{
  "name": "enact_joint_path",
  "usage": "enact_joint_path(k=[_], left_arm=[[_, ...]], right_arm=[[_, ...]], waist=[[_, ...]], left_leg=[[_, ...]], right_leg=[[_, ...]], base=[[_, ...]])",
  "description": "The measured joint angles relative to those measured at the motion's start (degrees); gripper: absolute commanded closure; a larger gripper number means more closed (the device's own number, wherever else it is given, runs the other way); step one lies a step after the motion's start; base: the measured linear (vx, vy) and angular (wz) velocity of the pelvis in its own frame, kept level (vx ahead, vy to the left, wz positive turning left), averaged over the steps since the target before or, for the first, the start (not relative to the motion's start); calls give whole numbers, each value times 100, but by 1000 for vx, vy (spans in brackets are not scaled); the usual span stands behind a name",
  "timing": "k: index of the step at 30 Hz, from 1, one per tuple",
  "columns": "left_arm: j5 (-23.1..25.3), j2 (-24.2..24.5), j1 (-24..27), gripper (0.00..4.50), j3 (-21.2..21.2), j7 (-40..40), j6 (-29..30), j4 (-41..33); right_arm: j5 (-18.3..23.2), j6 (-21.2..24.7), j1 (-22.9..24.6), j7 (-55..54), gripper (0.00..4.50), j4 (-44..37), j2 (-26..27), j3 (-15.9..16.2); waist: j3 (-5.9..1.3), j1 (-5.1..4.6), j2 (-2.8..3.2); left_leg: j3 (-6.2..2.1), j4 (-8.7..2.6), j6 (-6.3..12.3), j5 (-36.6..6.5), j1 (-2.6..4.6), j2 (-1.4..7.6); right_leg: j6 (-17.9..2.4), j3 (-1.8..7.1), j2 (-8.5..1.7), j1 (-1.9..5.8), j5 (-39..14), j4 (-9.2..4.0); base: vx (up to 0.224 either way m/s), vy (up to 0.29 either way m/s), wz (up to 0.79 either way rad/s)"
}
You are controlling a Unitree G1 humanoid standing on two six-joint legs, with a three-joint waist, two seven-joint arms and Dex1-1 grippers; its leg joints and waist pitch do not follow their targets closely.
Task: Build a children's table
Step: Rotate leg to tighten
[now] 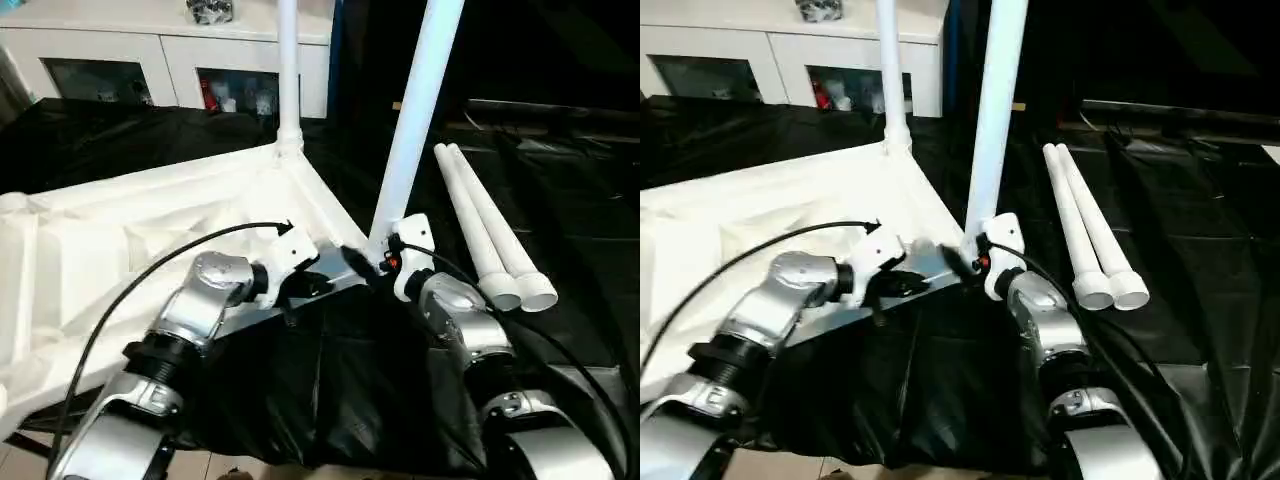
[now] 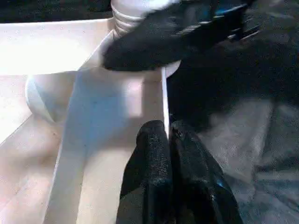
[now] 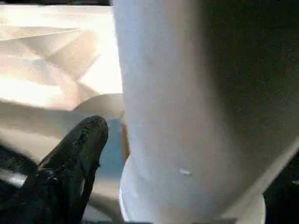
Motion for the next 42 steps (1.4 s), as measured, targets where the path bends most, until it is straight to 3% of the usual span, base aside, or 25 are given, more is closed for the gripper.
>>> enact_joint_path(k=[4,9,12,24,27,36,41,42], left_arm=[[-170,258,7,450,-48,-639,-91,-28],[-208,347,-1,450,-143,-1001,-251,5],[-278,391,-7,450,-163,-1280,-408,122],[-379,591,-13,450,-273,-1845,-671,215],[-365,594,-13,450,-238,-1765,-670,248],[-63,125,-124,450,50,-221,-202,382],[32,-250,-126,450,137,444,89,365],[51,-276,-126,450,138,489,95,359]], right_arm=[[114,-98,250,1473,26,-355,-541,294],[303,100,407,2456,26,-663,-945,396],[353,195,468,3084,60,-867,-1228,609],[401,505,666,3718,146,-1385,-1475,818],[369,456,675,3454,169,-1340,-1349,780],[158,193,370,340,177,-454,-168,52],[14,172,162,-983,177,-204,212,-123],[7,159,162,-1043,142,-197,234,-151]], waist=[[4,59,5],[5,151,3],[6,185,4],[6,244,4],[5,238,5],[0,-7,6],[-11,-11,22],[-14,-6,27]], left_leg=[[3,4,4,-1,-18,0],[4,10,5,0,-19,2],[6,11,6,1,-15,3],[6,12,8,3,-18,4],[5,10,6,3,-16,4],[-5,4,-1,6,5,1],[-3,3,-2,6,8,0],[-2,3,-2,6,8,0]], right_leg=[[-1,-2,-1,-7,-2,-3],[-1,-2,-2,-7,-1,1],[-1,-3,-3,-7,-1,1],[0,-2,-3,-6,-2,4],[-1,-2,-2,-4,-1,7],[19,0,-2,2,-7,9],[4,0,-2,7,3,10],[-4,1,-2,9,7,10]], base=[[0,0,0],[0,0,0],[0,0,0],[0,0,0],[0,0,0],[0,0,0],[0,0,0],[0,0,0]])
